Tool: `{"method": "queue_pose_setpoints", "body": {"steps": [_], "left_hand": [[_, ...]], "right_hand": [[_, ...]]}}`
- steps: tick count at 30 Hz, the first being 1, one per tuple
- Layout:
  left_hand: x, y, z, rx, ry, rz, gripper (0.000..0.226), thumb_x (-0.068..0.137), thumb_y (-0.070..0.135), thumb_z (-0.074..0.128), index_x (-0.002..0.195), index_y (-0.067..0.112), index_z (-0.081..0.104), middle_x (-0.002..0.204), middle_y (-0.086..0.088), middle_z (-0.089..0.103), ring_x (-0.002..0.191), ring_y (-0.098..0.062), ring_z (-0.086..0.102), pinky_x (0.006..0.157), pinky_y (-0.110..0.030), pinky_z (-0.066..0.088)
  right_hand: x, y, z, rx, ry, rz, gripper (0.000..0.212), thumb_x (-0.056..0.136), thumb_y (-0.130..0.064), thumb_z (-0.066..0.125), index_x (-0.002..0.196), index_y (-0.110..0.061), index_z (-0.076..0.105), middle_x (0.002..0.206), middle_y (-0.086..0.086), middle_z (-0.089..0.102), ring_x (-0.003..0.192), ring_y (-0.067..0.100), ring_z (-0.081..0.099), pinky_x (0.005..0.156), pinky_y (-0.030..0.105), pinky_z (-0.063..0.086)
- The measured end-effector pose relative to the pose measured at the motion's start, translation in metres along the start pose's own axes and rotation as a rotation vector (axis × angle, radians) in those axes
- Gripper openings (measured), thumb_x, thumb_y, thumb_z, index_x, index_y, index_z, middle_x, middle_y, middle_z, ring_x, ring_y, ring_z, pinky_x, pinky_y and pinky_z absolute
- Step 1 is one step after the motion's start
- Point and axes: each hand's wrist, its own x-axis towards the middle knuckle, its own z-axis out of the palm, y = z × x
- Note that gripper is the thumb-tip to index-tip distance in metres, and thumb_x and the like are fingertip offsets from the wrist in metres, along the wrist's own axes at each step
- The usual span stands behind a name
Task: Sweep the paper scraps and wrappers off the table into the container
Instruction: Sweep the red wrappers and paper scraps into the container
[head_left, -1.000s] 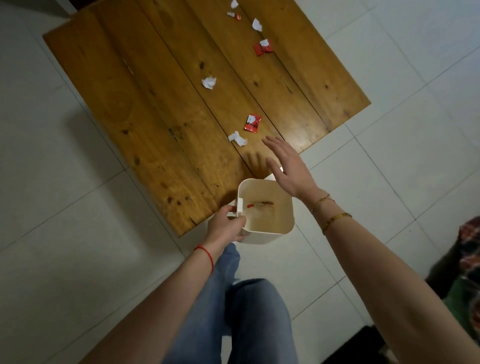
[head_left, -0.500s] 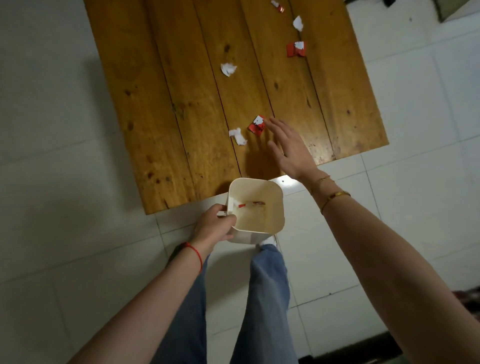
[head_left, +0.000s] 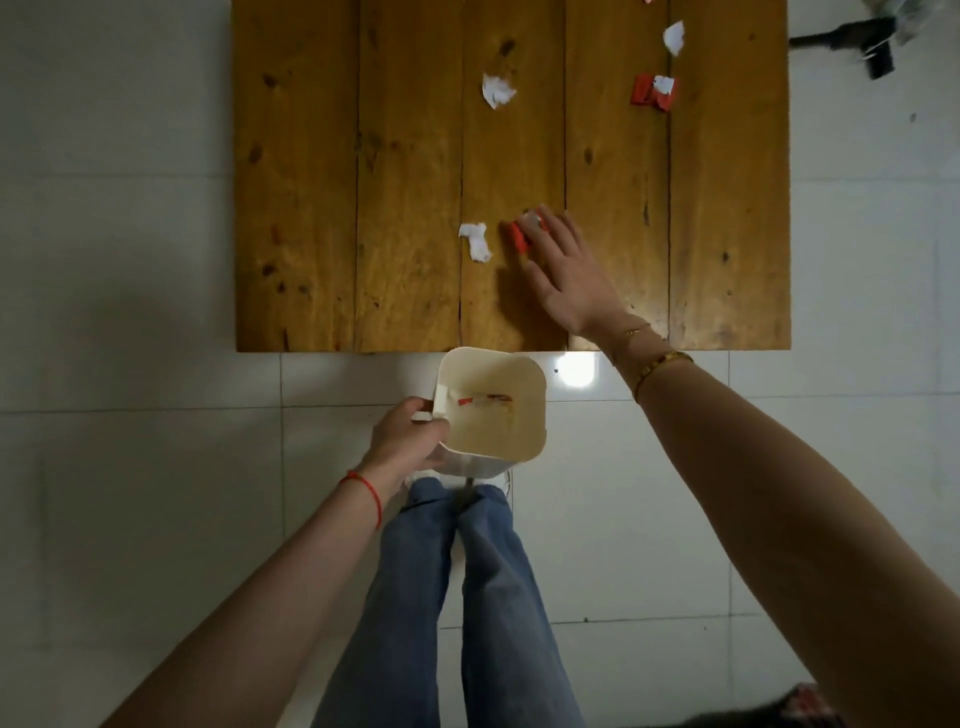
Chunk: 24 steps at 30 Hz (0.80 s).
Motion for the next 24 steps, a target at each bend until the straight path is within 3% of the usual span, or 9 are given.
{"method": "queue_pose_setpoints", "body": {"steps": [5, 9, 14, 24], "left_hand": [[0.023, -0.018, 0.0, -0.005, 0.028, -0.029, 0.029, 0.084, 0.006, 0.059, 0.109, 0.02, 0.058, 0.097, -0.002, 0.064, 0.087, -0.018, 0.067, 0.078, -0.034, 0.061], [0.036, -0.023, -0.005, -0.113, 0.084, -0.071, 0.031, 0.084, 0.008, 0.059, 0.114, 0.016, 0.059, 0.116, -0.014, 0.064, 0.103, -0.029, 0.067, 0.076, -0.035, 0.062], [0.049, -0.022, -0.006, -0.147, 0.073, -0.034, 0.051, 0.085, 0.009, 0.059, 0.135, 0.012, 0.052, 0.128, -0.012, 0.058, 0.108, -0.026, 0.064, 0.072, -0.03, 0.062], [0.052, -0.021, -0.002, -0.287, 0.032, -0.093, 0.035, 0.082, 0.005, 0.059, 0.116, 0.012, 0.06, 0.125, -0.015, 0.062, 0.11, -0.036, 0.065, 0.079, -0.039, 0.061]], "right_hand": [[0.028, -0.003, 0.014, -0.069, -0.009, -0.092, 0.053, 0.103, -0.042, 0.024, 0.154, -0.03, 0.022, 0.165, 0.004, 0.012, 0.152, 0.03, 0.001, 0.123, 0.049, 0.0], [0.034, -0.001, 0.026, -0.061, 0.053, -0.134, 0.052, 0.104, -0.039, 0.025, 0.154, -0.026, 0.027, 0.164, 0.006, 0.018, 0.153, 0.029, 0.004, 0.123, 0.05, -0.002], [0.035, -0.007, 0.035, -0.011, 0.023, -0.292, 0.049, 0.104, -0.032, 0.032, 0.151, -0.019, 0.034, 0.16, 0.007, 0.028, 0.151, 0.027, 0.013, 0.124, 0.044, 0.003], [-0.013, -0.026, 0.065, 0.007, -0.176, -0.493, 0.046, 0.104, -0.028, 0.032, 0.144, -0.009, 0.046, 0.157, 0.01, 0.034, 0.151, 0.027, 0.018, 0.123, 0.047, 0.015]]}}
